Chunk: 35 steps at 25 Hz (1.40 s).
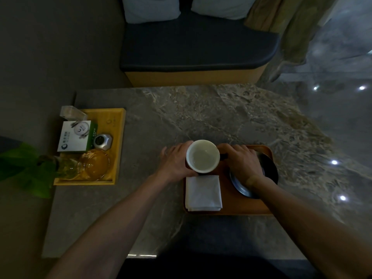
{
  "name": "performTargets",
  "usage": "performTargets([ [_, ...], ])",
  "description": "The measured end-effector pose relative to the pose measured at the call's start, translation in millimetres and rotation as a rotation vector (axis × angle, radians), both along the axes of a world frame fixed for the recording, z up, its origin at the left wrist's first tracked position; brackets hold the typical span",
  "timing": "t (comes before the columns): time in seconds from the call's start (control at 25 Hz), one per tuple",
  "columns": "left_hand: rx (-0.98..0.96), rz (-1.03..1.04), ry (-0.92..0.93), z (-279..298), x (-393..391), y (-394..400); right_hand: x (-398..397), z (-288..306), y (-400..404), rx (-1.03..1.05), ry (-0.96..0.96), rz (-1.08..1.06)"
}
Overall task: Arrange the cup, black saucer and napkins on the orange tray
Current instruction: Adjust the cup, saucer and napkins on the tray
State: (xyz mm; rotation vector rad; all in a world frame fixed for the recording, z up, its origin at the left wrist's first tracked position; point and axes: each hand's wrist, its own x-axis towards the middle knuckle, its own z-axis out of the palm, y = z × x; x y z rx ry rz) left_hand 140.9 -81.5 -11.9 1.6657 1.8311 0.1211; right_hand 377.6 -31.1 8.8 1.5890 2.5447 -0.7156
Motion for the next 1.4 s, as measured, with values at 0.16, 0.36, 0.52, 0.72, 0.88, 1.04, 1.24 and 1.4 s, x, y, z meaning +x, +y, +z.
performTargets([
  [0.16,-0.001,0.003,0.003,1,1,0,0,-1,0,0.000,-0.004,-0.005],
  [0.36,-0.003,0.008,0.002,0,1,-1,-1,-3,1,-0.010,-0.014,-0.009],
  [0.52,-0.002,0.016,0.018,-3,1,-1,-1,-3,0,0.002,-0.011,-0.004],
  [0.72,-0.030,0.037,0.016,-1,2,-2,-2,-6,-3,0.017,-0.022,-0.020],
  [0.88,-0.090,0.063,0.026,3,7,-3,-4,-8,-5,0.025,-0.039,-0.052],
  [1.04,-0.144,0.105,0.031,2,3,-17,2,-8,-17,0.054,-0.069,-0.090],
  [1.24,-0.148,0.124,-0.006,1,-3,-54,11,-4,-50,0.081,-0.093,-0.189],
  [1.4,-0.094,0.149,-0.142,3,1,-83,23,-2,-84,0.082,-0.112,-0.222],
])
